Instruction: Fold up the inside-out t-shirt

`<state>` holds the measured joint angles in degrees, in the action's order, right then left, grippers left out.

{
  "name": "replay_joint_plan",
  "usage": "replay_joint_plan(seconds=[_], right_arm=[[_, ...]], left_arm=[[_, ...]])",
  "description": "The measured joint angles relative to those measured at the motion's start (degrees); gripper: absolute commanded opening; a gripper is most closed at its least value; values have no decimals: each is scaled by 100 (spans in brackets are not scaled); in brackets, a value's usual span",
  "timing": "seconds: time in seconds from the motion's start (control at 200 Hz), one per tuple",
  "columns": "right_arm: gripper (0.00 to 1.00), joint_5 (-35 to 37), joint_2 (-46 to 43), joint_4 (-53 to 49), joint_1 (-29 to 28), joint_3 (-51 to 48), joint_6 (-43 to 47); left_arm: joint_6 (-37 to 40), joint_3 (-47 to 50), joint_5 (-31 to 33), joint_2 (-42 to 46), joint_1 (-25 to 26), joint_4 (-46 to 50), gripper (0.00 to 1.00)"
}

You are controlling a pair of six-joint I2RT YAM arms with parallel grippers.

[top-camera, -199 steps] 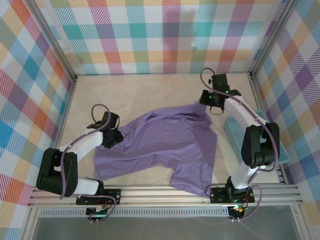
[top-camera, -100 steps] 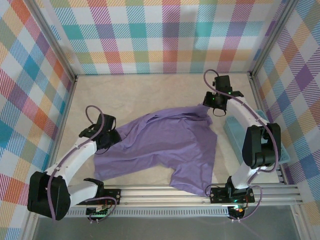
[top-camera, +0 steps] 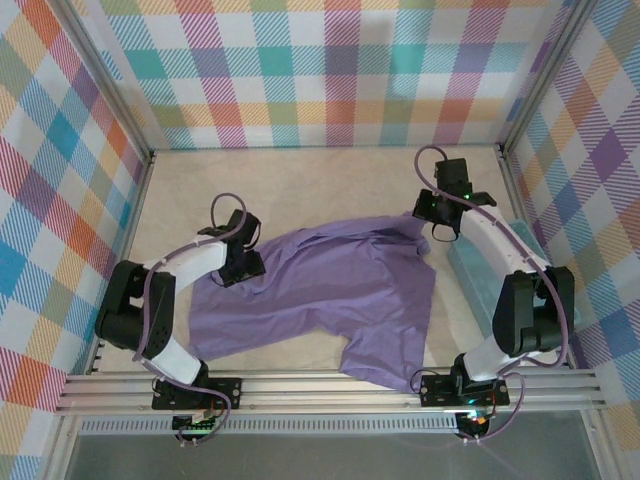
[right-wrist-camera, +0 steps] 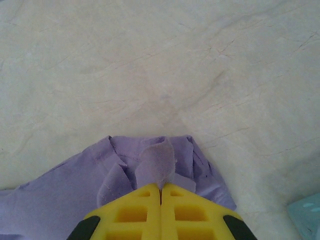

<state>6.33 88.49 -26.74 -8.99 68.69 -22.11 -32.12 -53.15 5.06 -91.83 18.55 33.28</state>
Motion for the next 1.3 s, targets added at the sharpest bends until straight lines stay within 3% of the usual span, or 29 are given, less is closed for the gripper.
replay_joint_plan(seconds=[0.225,0.44,0.675,0.795,0.925,1.085,1.305], right_arm=[[0,118,-127,-33,85,-46,-61],[0,184,-155,-72,234,-74,-144],[0,144,-166,-74,234,-87,-144],[0,96,-166,-72,234,-87,-144],[0,52,-168,-74,234,-87,-142],[0,50,-175,-74,234,-87,-142],[0,50,-177,-72,234,-87,-142]], left_arm=[[-109,153,87,22,-369,-85,39],[-197,774,361,955,-778,70,35],[-195,839,337,1694,-754,131,38],[-227,772,251,2009,-492,157,46],[-365,533,63,1908,-160,223,47],[-549,487,-61,1467,-105,264,46],[-627,487,-223,925,-105,264,31]])
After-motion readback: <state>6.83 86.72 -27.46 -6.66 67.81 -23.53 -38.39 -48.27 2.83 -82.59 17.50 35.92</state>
